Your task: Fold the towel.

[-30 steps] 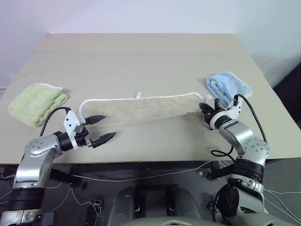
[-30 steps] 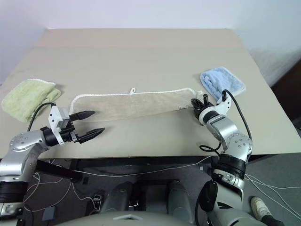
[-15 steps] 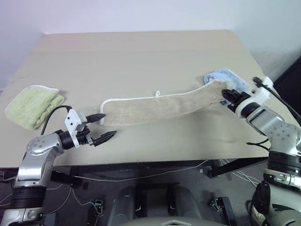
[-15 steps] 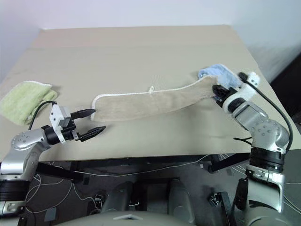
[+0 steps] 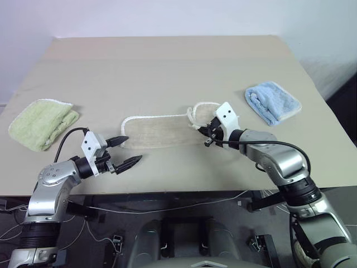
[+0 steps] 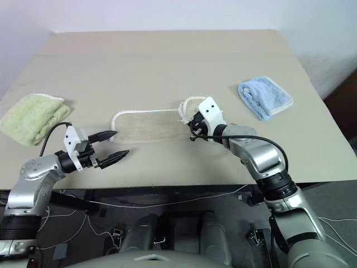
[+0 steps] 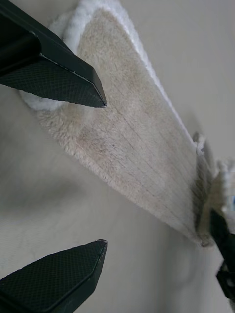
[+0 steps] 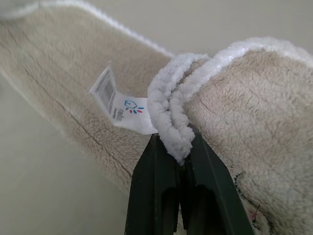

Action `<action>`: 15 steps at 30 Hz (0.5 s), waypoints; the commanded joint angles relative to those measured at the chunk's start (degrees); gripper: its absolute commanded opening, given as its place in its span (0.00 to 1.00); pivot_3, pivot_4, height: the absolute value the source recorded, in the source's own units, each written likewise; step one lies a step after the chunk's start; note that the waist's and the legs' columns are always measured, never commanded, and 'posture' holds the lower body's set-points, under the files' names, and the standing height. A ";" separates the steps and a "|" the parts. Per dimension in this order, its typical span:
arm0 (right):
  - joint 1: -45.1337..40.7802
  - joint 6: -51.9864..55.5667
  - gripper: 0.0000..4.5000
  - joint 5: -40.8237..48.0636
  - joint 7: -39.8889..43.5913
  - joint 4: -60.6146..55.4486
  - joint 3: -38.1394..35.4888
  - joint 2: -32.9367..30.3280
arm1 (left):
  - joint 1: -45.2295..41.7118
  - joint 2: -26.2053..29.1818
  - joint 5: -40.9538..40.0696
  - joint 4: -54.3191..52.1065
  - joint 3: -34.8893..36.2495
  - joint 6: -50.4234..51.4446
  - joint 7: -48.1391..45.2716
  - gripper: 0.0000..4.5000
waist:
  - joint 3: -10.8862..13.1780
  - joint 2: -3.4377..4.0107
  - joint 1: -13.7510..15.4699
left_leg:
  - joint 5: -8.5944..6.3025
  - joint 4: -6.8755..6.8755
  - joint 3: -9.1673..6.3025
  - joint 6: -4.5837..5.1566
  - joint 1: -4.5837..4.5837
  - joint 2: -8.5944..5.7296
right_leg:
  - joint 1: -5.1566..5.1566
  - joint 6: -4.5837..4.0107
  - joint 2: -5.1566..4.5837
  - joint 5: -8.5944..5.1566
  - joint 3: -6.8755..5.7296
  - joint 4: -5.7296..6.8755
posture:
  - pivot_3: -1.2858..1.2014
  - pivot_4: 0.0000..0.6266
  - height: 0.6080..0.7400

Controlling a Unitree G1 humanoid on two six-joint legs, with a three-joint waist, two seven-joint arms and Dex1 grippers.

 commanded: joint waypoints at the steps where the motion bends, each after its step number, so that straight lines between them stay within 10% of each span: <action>1: -0.87 -2.13 0.01 -3.61 1.05 0.64 -0.40 1.37 | 1.10 -0.10 -0.32 -3.08 0.49 -0.58 0.89 1.00 | 0.00 0.00 -0.09 | 0.01 0.01 0.00 -0.01 -0.02 0.00 | 0.00 0.00 0.01 0.00 -0.01 0.00 | 0.52 0.24 1.00; 5: -0.06 -1.39 0.15 -3.84 3.09 0.44 -1.98 2.63 | 3.11 -0.58 -0.98 -5.06 0.47 0.07 1.72 1.00 | 0.00 0.00 -0.17 | 0.00 0.01 0.00 0.00 -0.02 0.00 | -0.03 0.00 0.01 0.00 0.00 0.00 | 0.52 0.24 1.00; 12: 2.70 -1.39 0.67 0.88 8.14 -6.56 -9.40 1.46 | 6.97 -2.60 -5.99 -10.73 2.61 4.60 4.48 1.00 | 0.00 0.00 -0.05 | -0.13 0.01 -0.01 0.19 -0.04 -0.01 | -0.03 0.01 -0.02 0.01 0.00 -0.01 | 0.52 0.24 1.00; 15: 3.92 -1.43 0.67 4.55 10.71 -9.39 -14.29 0.68 | 9.48 -4.51 -10.47 -15.03 4.08 8.60 7.54 1.00 | 0.00 0.00 -0.05 | -0.13 0.01 -0.03 0.20 -0.07 0.01 | -0.05 0.02 -0.02 0.02 0.00 -0.01 | 0.52 0.24 1.00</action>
